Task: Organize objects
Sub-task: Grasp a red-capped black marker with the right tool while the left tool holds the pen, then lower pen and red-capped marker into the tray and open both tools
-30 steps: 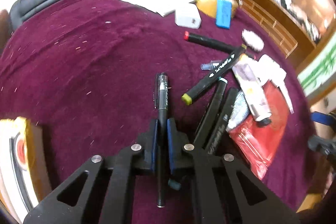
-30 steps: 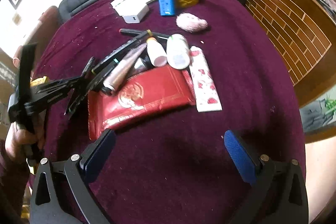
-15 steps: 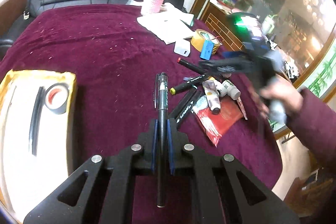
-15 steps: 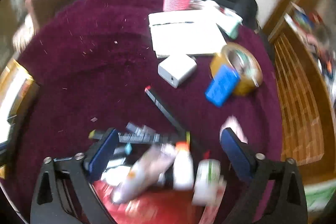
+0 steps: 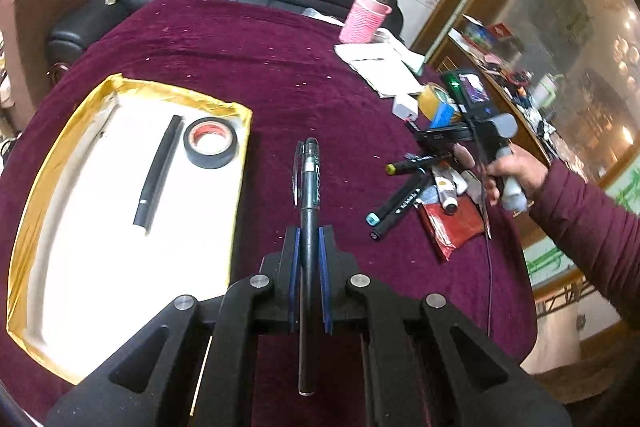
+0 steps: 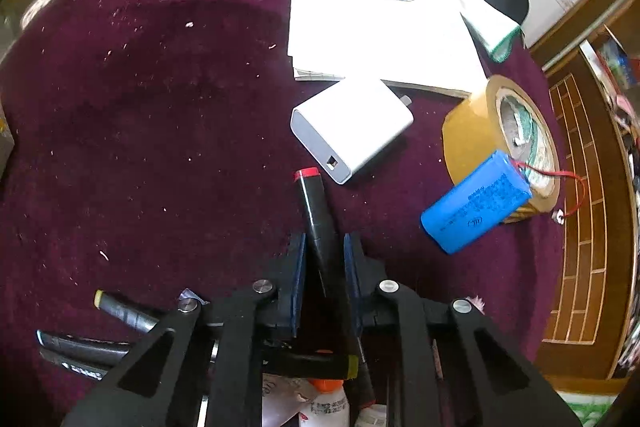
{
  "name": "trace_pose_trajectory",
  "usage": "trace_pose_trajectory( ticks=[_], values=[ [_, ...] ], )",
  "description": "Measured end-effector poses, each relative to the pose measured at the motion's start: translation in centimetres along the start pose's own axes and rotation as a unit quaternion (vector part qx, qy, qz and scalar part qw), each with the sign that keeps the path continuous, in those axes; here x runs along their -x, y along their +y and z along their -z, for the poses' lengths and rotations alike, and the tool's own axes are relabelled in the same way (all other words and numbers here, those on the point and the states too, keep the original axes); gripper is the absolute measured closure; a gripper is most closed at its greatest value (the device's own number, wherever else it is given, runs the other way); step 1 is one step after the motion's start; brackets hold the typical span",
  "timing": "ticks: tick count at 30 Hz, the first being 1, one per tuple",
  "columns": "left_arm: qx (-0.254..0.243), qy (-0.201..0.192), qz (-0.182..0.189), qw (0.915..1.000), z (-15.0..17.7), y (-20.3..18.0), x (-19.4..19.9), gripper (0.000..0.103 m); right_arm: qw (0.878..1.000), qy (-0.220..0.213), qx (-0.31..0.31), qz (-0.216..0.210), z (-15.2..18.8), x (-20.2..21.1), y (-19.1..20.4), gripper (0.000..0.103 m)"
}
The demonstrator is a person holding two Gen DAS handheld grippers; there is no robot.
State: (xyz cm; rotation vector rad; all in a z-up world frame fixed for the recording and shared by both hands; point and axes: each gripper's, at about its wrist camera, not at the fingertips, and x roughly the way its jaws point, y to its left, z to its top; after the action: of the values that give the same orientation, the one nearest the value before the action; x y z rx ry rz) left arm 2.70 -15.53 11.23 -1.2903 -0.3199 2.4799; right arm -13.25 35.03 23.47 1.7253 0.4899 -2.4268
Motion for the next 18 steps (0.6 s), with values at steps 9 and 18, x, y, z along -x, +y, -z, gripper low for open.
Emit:
trace_pose_trajectory(
  ticks=[9,18],
  values=[
    [0.007,0.002,0.005,1.0,-0.4,0.5,-0.8,0.096,0.991,-0.11,-0.07,-0.016,1.1,7.1,-2.2,0.089],
    [0.007,-0.003,0.003,1.0,-1.0,1.7,-0.2,0.096,0.972,-0.204,-0.105,-0.047,-0.8,15.3,0.3,0.089]
  ],
)
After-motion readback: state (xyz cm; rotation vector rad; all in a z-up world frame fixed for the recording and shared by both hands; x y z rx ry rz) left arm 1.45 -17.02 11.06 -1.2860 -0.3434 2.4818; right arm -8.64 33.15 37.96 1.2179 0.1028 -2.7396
